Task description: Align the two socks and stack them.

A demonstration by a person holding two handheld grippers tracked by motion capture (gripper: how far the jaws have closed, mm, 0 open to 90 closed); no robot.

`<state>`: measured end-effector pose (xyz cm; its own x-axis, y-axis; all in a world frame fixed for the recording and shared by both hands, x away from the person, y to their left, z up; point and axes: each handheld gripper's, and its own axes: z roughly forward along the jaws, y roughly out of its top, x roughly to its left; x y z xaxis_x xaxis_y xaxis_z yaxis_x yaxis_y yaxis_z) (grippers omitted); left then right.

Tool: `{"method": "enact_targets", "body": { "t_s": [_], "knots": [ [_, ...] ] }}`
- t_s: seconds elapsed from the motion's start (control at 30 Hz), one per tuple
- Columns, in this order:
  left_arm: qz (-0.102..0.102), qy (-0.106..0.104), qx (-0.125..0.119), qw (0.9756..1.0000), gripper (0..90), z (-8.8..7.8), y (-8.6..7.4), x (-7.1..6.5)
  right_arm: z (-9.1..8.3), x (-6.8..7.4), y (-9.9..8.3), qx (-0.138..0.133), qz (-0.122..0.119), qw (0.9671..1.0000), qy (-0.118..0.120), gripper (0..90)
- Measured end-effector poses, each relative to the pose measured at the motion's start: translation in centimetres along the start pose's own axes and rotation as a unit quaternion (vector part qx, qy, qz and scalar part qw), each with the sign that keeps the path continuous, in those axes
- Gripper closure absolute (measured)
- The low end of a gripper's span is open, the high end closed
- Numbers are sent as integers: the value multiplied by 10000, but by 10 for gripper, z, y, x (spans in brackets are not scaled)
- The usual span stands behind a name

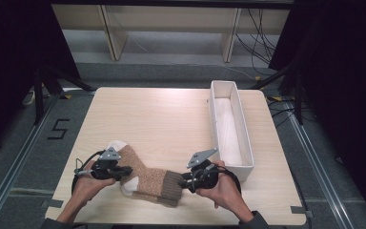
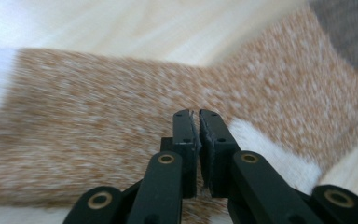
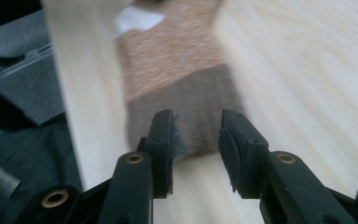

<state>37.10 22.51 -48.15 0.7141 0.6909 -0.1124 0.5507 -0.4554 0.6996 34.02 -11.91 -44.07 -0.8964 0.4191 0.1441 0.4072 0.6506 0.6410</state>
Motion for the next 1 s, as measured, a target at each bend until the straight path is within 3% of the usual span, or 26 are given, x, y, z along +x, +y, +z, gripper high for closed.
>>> {"method": "enact_targets", "body": {
  "t_s": [0.13,0.27,0.33,0.43,0.57,0.7,0.73,0.87,0.9,1.0],
  "knots": [
    [-238,230,-191,9993,784,-11,1,15,7,16,-1,152,-276,9995,73,662],
    [-161,660,-112,9976,777,-14,3,28,19,21,-4,375,-275,9989,68,659],
    [-245,691,-167,9972,797,-12,4,34,26,19,-5,452,-475,9979,-1,654],
    [-45,853,207,9961,815,-5,6,37,33,21,-8,654,-375,9971,-43,617],
    [-163,838,358,9957,830,10,-2,39,38,22,-11,763,-483,9958,-175,643],
    [-206,850,357,9955,833,10,-3,39,40,18,-12,775,-735,9940,-221,776],
    [-184,838,367,9956,833,9,-3,39,38,18,-11,761,-691,9943,-284,796],
    [-143,881,373,9953,838,11,-2,38,28,19,-2,621,-779,9946,-292,836],
    [-128,884,374,9953,839,10,-2,37,25,20,0,550,-687,9958,-262,839],
    [-143,853,367,9956,839,10,-2,39,11,28,15,281,-800,9962,-219,844]
  ]
}}
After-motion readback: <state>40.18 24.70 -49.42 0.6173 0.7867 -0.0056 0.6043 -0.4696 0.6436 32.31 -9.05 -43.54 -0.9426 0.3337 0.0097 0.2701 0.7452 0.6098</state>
